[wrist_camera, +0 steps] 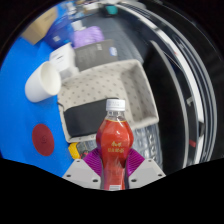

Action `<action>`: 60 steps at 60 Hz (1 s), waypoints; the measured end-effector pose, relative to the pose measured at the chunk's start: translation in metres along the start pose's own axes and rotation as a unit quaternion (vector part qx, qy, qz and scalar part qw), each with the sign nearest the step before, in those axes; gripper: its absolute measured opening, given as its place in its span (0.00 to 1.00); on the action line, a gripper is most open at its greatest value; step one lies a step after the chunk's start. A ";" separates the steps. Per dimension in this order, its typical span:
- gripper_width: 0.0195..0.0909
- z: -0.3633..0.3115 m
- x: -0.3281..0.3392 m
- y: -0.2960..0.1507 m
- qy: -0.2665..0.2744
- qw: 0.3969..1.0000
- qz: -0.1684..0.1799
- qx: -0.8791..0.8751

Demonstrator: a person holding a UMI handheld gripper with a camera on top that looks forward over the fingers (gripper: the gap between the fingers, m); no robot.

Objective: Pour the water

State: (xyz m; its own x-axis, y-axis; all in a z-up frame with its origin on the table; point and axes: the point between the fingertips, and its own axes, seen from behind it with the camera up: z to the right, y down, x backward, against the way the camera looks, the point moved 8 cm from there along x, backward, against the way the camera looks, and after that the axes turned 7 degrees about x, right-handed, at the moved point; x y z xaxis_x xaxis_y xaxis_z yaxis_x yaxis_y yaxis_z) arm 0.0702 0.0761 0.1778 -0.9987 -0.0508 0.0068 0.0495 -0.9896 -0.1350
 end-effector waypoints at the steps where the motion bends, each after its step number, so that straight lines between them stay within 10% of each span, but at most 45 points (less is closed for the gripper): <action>1: 0.11 -0.001 -0.002 -0.006 0.000 1.000 0.003 0.020; 30: 0.11 -0.033 -0.025 -0.089 0.044 0.897 0.062 0.435; 60: 0.11 -0.010 -0.016 -0.079 0.034 0.975 0.062 0.211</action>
State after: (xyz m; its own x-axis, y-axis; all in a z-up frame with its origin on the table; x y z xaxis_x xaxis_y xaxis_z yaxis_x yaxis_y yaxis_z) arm 0.0817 0.1564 0.1789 -0.9826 -0.1785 -0.0518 0.1564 -0.9447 0.2882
